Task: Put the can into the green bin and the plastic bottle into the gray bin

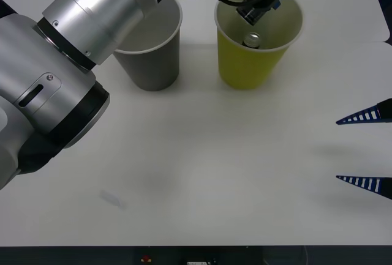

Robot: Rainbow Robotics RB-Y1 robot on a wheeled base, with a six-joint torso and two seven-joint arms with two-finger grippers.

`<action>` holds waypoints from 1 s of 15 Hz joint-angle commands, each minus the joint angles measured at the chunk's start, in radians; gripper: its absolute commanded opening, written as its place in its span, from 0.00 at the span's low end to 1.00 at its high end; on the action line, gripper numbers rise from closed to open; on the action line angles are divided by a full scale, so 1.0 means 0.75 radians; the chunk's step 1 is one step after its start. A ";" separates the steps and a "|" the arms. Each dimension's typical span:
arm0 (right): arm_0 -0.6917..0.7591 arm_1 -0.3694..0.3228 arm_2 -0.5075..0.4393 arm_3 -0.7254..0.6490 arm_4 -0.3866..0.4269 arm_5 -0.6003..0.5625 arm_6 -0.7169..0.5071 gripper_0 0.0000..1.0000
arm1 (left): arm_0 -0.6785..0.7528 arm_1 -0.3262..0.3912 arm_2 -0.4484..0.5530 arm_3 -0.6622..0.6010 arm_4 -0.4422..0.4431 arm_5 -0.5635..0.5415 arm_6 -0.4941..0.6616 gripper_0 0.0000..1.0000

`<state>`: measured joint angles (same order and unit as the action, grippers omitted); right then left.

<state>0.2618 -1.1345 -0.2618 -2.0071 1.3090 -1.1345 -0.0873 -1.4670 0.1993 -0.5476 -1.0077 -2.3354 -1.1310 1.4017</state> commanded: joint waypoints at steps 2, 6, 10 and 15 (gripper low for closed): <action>0.000 0.000 0.000 0.000 0.000 0.000 0.000 1.00 | 0.001 0.000 0.000 -0.002 -0.020 -0.038 -0.034 0.77; 0.000 0.000 0.000 0.000 0.000 0.000 0.000 1.00 | 0.001 0.002 0.004 -0.004 -0.013 -0.055 -0.069 1.00; 0.000 0.000 0.000 0.000 0.000 0.000 0.000 1.00 | 0.093 0.090 0.129 -0.107 0.189 -0.108 -0.276 1.00; 0.000 0.000 0.000 0.000 0.000 0.000 0.000 1.00 | 0.254 0.182 0.358 -0.374 0.271 -0.325 -0.494 1.00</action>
<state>0.2618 -1.1345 -0.2618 -2.0072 1.3090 -1.1345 -0.0872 -1.3047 0.3220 -0.2948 -1.2461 -2.1453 -1.3671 1.0532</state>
